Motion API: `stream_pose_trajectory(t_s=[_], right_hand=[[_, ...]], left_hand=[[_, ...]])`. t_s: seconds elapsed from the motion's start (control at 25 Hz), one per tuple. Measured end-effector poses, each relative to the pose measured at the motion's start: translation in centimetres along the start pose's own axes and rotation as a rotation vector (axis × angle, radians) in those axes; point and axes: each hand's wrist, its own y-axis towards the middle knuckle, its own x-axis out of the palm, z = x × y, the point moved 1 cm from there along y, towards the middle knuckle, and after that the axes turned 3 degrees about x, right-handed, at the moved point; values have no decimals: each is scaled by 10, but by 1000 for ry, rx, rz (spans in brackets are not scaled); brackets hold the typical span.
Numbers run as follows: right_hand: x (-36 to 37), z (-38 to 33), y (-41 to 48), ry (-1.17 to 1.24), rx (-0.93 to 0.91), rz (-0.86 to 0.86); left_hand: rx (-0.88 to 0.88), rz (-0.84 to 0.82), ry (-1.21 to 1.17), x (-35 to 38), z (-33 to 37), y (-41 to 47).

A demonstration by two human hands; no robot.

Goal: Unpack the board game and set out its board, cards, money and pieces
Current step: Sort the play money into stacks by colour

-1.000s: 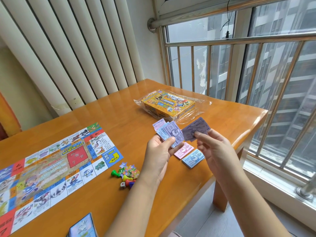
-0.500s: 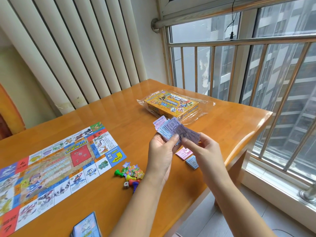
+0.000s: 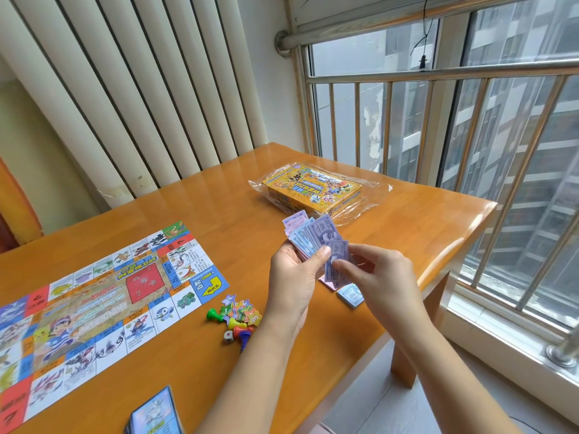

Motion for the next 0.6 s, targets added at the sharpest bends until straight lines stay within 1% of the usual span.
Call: stream_pose_trajectory(t_s=[0.16, 0.28, 0.36, 0.48, 0.6], right_hand=[[-2, 2, 1, 185, 91, -50], [-10, -1, 5, 514, 184, -71], [-15, -1, 7, 670, 221, -82], [-15, 1, 9, 737, 242, -97], [-11, 2, 9, 679, 241, -90]], left_hand=[[-25, 55, -46, 0, 2, 0], [0, 121, -37, -5, 4, 2], [1, 132, -31, -6, 4, 3], [-5, 76, -41, -3, 3, 1], [-2, 55, -22, -2, 2, 0]])
